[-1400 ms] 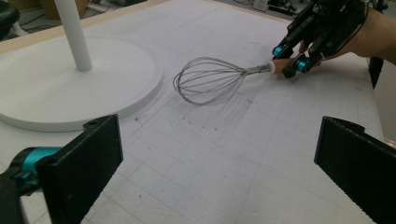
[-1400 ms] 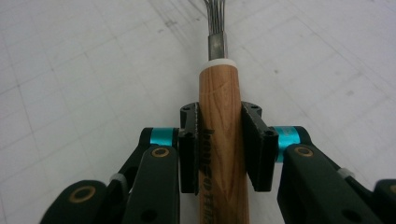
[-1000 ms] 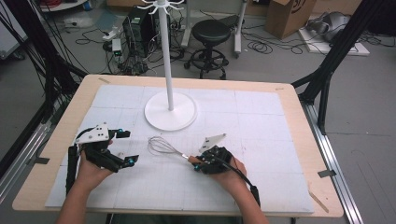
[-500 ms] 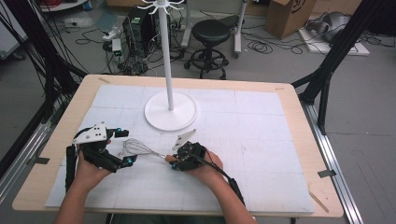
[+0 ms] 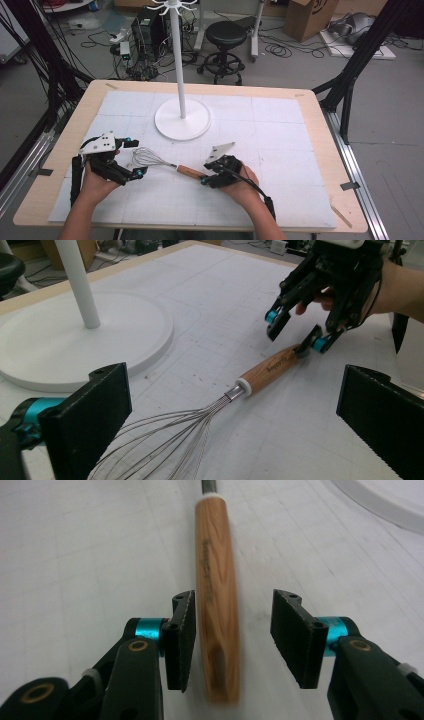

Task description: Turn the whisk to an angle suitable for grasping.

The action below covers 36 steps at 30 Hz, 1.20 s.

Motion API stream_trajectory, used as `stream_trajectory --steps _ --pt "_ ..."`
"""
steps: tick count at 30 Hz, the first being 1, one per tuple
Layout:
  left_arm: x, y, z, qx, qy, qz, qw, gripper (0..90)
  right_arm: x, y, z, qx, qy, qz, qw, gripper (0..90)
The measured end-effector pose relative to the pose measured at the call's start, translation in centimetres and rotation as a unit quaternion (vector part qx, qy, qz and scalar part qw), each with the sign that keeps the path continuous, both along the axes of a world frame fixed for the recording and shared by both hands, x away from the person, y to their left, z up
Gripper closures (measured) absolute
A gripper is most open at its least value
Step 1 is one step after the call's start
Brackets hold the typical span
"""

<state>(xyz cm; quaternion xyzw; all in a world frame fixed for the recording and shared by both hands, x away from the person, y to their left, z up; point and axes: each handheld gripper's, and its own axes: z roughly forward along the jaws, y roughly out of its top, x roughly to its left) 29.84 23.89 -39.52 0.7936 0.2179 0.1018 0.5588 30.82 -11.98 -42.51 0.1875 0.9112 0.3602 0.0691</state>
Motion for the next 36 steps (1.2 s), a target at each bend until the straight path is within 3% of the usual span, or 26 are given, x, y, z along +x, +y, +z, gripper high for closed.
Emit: stream_trajectory --steps 5,10,15,20,29,33,36 --pt "0.0 -0.2 -0.1 0.002 0.002 -0.002 1.0 1.7 -1.3 -4.2 1.1 0.037 -0.015 -0.049 0.998 45.7" --pt "0.1 -0.3 -0.2 0.002 0.003 -0.004 1.0 1.7 -1.7 -7.6 1.9 0.078 -0.034 -0.081 0.9931 40.2" --pt "0.2 -0.4 -0.2 0.001 0.003 -0.005 1.0 1.7 -1.5 -10.6 2.7 0.124 -0.049 -0.122 0.9835 35.3" --pt "0.1 -0.6 -0.2 0.0 0.005 -0.009 0.9999 1.7 -1.4 -12.0 2.8 0.145 -0.07 -0.149 0.9756 29.9" --pt "0.0 -0.9 -0.3 -0.001 0.009 -0.021 0.9998 1.7 -1.0 -13.3 2.8 0.177 -0.076 -0.172 0.9661 26.2" --pt "-0.1 -1.1 -0.4 0.0 0.009 -0.024 0.9997 1.7 -1.0 -13.7 3.0 0.198 -0.087 -0.19 0.9577 22.3" --pt "-0.1 -1.1 -0.4 -0.001 0.011 -0.025 0.9996 1.7 -1.1 -13.9 3.2 0.199 -0.092 -0.193 0.9562 21.6"
